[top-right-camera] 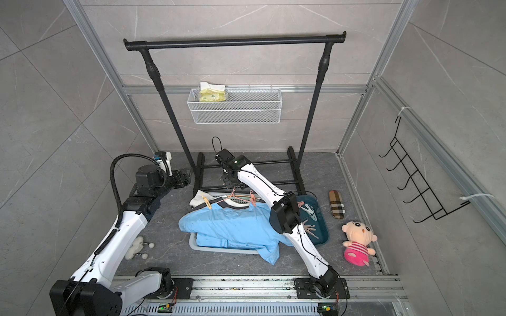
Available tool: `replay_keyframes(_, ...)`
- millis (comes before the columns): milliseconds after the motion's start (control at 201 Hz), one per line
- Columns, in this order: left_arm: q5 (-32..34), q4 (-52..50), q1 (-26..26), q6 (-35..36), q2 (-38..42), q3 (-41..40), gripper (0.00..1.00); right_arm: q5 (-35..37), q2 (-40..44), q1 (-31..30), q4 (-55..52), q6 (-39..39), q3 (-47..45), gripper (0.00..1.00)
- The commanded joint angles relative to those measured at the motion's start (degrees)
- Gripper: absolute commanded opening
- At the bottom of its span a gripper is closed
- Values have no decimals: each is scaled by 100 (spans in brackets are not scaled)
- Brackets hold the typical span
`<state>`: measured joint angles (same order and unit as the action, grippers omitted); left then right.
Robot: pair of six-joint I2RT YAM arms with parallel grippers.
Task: Use clothespins to secure the t-shirt on both sides of the hanger
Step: Pick up the hanger from the basket.
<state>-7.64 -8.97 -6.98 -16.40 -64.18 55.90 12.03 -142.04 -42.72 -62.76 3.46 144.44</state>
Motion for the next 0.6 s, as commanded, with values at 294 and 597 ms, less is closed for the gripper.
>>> replay_keyframes(294, -62, 62, -5, 162, -17, 185, 74, 148, 343, -8, 106, -1, -41, 24)
replay_keyframes(597, -177, 25, -5, 400, -6, 218, 70, 221, 536, -17, 148, -24, 7, 6)
